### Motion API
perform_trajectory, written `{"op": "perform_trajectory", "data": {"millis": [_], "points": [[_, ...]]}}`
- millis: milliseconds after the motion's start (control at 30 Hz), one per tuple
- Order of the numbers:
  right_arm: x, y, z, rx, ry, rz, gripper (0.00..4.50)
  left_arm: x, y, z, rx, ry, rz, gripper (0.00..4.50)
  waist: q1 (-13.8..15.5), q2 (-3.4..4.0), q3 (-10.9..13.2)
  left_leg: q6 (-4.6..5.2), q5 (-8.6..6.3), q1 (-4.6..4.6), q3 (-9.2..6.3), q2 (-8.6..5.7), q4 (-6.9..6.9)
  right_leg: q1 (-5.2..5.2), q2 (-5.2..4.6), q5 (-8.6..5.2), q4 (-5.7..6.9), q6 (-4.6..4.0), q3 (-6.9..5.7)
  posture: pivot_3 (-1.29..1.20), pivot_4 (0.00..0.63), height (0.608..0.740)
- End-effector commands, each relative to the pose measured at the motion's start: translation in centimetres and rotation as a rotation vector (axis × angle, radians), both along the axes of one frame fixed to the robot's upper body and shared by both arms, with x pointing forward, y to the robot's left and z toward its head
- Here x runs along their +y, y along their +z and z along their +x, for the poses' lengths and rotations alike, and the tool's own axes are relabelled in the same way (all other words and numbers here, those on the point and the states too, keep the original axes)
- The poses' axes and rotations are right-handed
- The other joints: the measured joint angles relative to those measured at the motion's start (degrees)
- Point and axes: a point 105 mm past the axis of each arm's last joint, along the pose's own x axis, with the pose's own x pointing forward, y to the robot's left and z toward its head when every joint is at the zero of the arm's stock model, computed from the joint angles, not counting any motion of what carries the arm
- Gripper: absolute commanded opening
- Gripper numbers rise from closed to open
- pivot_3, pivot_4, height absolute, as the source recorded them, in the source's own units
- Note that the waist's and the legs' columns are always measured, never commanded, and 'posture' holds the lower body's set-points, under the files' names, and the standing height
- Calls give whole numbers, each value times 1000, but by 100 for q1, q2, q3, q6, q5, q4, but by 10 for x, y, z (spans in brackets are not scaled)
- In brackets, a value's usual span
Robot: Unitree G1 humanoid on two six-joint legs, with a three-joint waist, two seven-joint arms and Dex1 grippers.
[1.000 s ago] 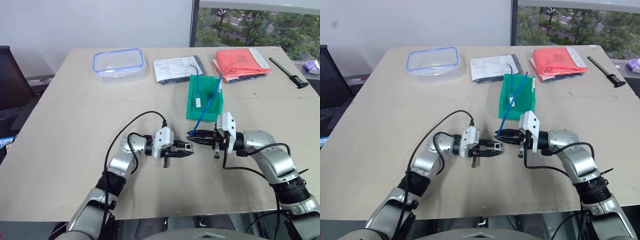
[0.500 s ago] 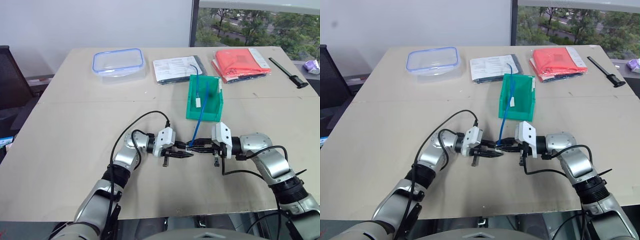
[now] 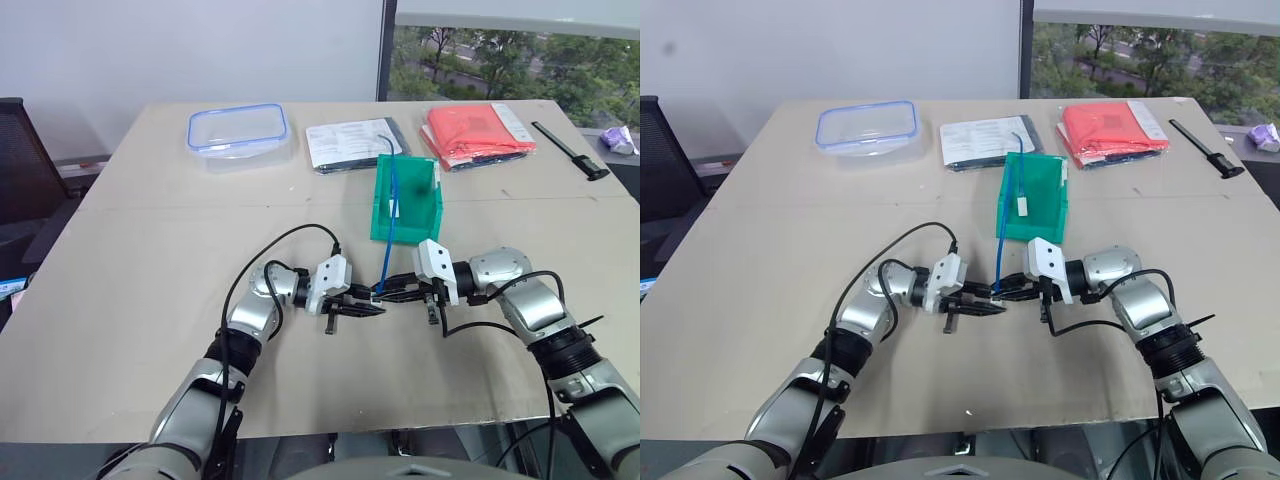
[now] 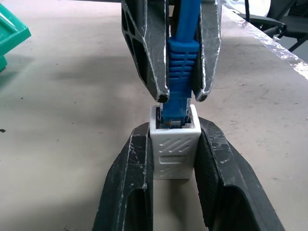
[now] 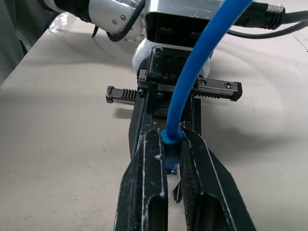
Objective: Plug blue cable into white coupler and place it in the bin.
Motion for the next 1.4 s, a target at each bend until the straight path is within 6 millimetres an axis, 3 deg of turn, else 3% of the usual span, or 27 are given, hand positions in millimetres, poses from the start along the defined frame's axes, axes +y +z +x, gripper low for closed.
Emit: {"op": "perform_trajectory", "data": {"millis": [33,133,200,267,367,467,600,733,867,967,1000,1067,1167,1267,1300,1400], "points": [[-1,-33,-6,209,-105,55,0,-5,19,1,-52,-27,-67,584,-1,-11,-3,0,0,13,1,3,-7,10,-2,-1,-2,-1,0,0,150,737],[8,8,2,152,-121,237,0,-4,17,1,-30,-17,-58,584,-33,-3,6,-1,0,11,3,7,-15,5,-5,1,-2,-2,4,0,150,737],[7,18,3,118,-120,246,0,-1,14,-1,-10,-17,-39,1609,-48,-2,9,-1,0,2,14,7,-18,-12,-8,2,4,-2,13,0,150,737],[5,21,5,87,-125,225,0,2,11,-1,-40,3,-15,2227,-48,-1,13,-1,0,-5,14,4,-18,-18,-11,2,4,-2,13,0,150,737],[3,44,12,56,-152,255,0,17,17,1,-94,85,7,3644,-94,0,14,0,0,-47,18,1,-17,-59,-12,4,5,2,17,0,150,737],[4,75,17,92,-187,324,0,34,27,9,-117,216,60,3644,-129,3,27,-1,1,-80,15,2,-15,-92,-11,17,8,23,16,0,150,737],[-2,114,34,124,-249,381,0,38,68,16,-123,404,-22,3644,-108,7,48,-1,1,-82,5,4,-15,-92,-12,17,11,24,7,0,150,737],[-23,115,80,183,-456,241,0,41,115,28,-105,637,-187,3644,-86,7,66,-1,1,-83,4,-6,-13,-83,-21,17,2,25,5,0,150,737],[-32,117,117,278,-584,225,0,41,126,23,-118,721,-151,3644,-118,-4,77,0,1,-85,9,-14,-10,-80,-21,21,-4,31,12,0,150,737],[-35,122,133,260,-633,217,0,41,131,24,-133,745,-138,3644,-137,-5,84,0,1,-82,11,-14,-20,-83,-12,21,-4,32,13,0,150,737],[-37,126,137,245,-648,224,723,41,133,24,-136,750,-144,3683,-136,-5,88,-1,2,-83,11,-13,-24,-86,-9,21,-4,32,13,0,150,737],[-44,136,147,197,-704,248,1332,41,134,26,-129,763,-154,3683,-132,-6,91,-2,2,-85,11,-12,-38,-95,-9,22,-3,32,13,0,150,737],[-59,145,157,121,-789,259,2733,40,130,26,-121,769,-149,3683,-126,-5,94,-4,3,-85,12,-11,-51,-98,-12,21,-7,32,13,0,150,737],[-88,144,160,64,-893,240,4165,38,125,22,-117,763,-141,3683,-109,-5,95,-5,4,-88,13,-11,-57,-98,-16,21,-17,33,12,0,150,737],[-98,140,158,49,-919,224,4482,39,122,21,-117,765,-131,3683,-90,-5,95,-6,4,-89,14,-12,-58,-98,-20,21,-20,33,12,0,150,737],[-121,133,139,35,-909,277,4482,46,112,16,-126,783,-95,3683,-71,-6,96,-6,4,-90,19,-15,-60,-95,-26,21,-29,33,15,0,150,737]]}}
